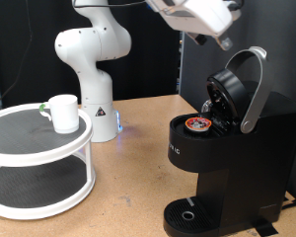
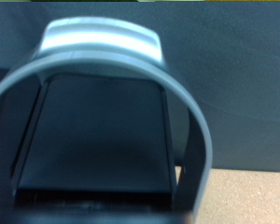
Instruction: Make a cup of coffee with the keurig machine
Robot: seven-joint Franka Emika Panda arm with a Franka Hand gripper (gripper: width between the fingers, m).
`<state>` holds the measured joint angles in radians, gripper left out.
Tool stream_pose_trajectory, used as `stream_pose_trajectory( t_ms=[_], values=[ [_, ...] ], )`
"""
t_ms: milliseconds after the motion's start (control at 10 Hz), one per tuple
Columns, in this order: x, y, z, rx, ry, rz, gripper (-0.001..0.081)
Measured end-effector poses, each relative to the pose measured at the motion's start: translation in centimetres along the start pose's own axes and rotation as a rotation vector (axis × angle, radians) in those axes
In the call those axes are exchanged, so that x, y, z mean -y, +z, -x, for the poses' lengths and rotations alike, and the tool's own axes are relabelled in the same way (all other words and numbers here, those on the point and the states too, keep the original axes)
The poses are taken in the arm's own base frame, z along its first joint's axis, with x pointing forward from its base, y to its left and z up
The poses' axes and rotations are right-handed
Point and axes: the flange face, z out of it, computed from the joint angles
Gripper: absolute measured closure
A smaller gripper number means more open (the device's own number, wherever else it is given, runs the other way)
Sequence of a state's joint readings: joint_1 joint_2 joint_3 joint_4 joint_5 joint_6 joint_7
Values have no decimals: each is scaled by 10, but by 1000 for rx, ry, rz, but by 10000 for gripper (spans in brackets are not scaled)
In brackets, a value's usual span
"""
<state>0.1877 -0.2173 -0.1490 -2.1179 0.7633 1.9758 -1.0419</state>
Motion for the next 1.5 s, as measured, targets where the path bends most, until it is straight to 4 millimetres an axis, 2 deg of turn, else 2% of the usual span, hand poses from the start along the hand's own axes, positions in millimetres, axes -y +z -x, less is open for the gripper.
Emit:
stream_pose_trajectory(
  t_ms=[300,800,900,1000,1100,1200,1300,1400,1500],
  values=[
    [16,24,-17,13,5,10,1],
    [34,51,-32,25,6,9,1],
    [39,55,-35,22,5,10,96],
    [44,60,-39,18,3,11,279],
    [48,63,-41,16,2,9,279],
    [51,66,-43,15,3,8,427],
    [55,68,-45,15,2,9,427],
    [58,71,-48,10,-5,15,606],
    [62,74,-50,5,-13,20,606]
  ],
)
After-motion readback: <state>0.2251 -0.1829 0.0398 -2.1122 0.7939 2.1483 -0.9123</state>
